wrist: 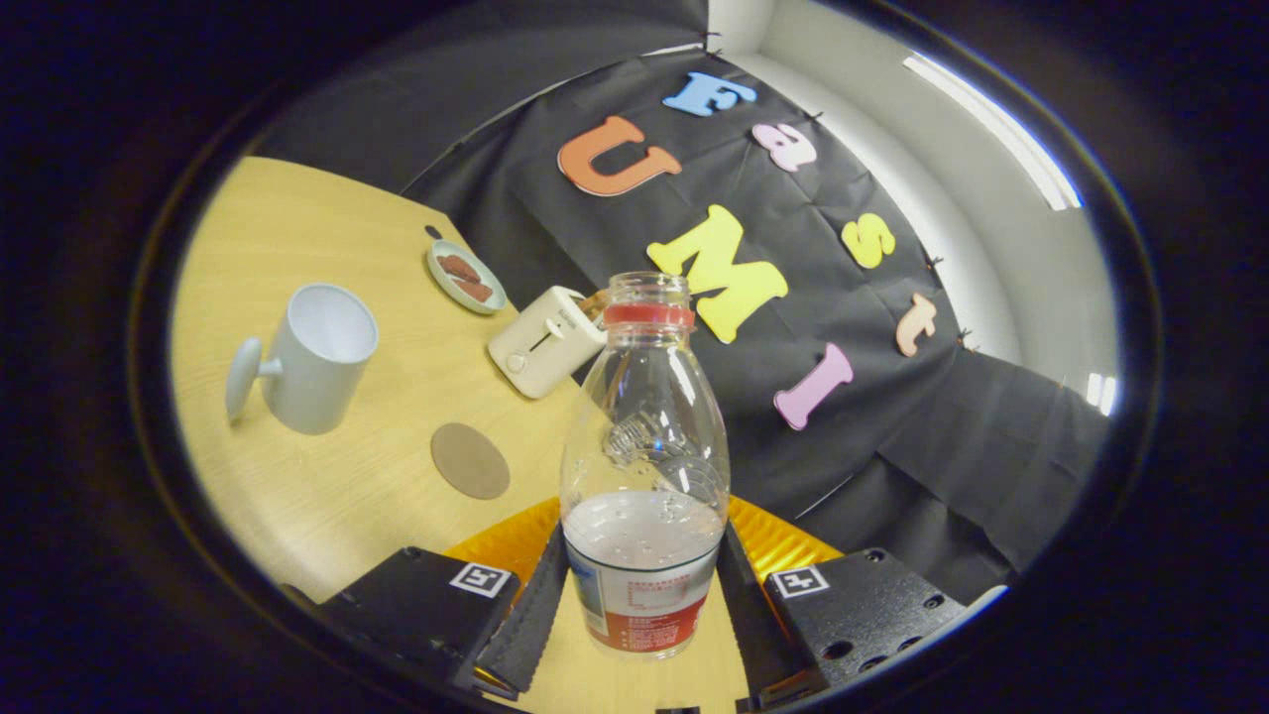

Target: Take the bottle from table, then pour the juice into the cup, finally place the bottle on the coaster

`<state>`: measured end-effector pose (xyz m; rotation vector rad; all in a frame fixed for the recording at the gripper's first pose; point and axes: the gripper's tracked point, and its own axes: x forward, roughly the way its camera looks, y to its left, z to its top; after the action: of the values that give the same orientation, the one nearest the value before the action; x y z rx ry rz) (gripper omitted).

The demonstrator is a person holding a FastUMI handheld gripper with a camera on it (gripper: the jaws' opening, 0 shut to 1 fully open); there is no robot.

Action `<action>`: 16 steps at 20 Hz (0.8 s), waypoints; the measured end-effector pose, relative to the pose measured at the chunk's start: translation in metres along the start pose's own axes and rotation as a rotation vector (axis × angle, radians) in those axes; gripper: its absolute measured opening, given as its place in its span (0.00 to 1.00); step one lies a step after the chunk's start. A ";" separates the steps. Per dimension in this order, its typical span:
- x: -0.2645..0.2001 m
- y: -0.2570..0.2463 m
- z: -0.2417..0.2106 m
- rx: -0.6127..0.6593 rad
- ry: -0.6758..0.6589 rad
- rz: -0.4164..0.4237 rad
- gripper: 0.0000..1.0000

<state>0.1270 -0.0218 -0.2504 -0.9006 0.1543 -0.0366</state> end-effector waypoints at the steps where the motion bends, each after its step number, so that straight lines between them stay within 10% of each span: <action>1: 0.001 0.001 -0.001 -0.022 0.006 0.008 0.80; 16: 0.008 0.002 0.039 -0.403 -0.005 -0.019 0.80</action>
<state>0.1404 0.0088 -0.2291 -1.3041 0.1509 -0.0207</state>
